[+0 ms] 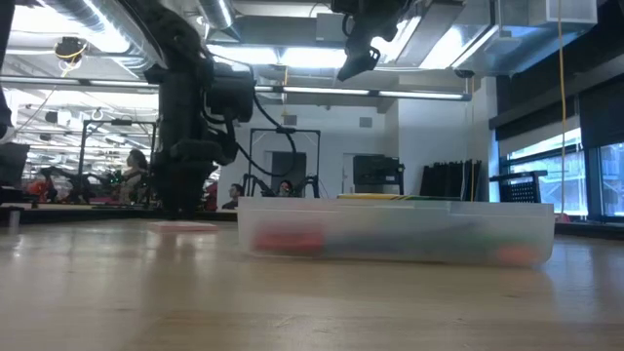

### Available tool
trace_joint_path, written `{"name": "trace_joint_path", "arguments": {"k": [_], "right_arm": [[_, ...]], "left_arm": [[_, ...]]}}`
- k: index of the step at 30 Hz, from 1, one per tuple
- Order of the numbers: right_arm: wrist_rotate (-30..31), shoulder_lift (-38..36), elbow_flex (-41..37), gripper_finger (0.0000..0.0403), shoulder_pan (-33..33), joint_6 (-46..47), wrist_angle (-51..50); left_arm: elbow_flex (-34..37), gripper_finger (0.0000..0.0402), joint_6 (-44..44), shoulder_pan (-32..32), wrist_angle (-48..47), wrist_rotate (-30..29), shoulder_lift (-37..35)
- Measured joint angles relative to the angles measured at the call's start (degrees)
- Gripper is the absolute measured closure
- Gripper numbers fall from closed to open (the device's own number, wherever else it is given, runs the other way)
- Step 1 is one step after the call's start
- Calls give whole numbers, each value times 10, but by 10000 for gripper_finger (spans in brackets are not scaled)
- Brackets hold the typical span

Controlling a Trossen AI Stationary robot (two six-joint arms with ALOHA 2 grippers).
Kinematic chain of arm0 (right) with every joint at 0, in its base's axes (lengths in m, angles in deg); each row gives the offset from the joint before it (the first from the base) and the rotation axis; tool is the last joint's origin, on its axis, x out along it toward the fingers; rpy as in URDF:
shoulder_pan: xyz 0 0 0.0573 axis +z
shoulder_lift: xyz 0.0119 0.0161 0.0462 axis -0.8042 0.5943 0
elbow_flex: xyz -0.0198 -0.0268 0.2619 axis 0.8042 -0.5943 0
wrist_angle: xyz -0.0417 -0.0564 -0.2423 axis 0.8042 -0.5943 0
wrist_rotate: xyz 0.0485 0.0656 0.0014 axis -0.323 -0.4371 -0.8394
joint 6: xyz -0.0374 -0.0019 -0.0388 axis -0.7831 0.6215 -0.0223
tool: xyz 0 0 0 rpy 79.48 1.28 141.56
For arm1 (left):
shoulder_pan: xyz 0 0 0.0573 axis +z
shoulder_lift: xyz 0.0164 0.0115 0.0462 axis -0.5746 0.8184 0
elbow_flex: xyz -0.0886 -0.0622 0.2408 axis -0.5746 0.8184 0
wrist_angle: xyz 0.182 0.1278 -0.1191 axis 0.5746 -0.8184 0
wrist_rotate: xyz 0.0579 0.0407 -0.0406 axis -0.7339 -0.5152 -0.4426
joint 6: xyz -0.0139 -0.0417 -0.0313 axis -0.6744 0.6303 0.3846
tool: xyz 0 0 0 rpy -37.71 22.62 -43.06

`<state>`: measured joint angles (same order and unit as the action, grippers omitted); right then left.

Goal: Pack school essentials
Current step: Put the white sticky notes into the orange supply box

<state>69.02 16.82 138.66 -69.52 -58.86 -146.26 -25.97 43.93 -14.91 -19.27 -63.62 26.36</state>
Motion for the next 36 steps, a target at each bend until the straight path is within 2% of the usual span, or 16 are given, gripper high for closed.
{"name": "trace_joint_path", "arguments": {"k": [7,27,36], "right_arm": [[0,0,0,22,0,0,4],[0,0,0,22,0,0,23],[0,0,0,22,0,0,25]], "left_arm": [[-2,2,1,-1,17,5,28],[-1,6,7,-22,16,-30,30],[0,57,6,-26,18,-33,30]]}}
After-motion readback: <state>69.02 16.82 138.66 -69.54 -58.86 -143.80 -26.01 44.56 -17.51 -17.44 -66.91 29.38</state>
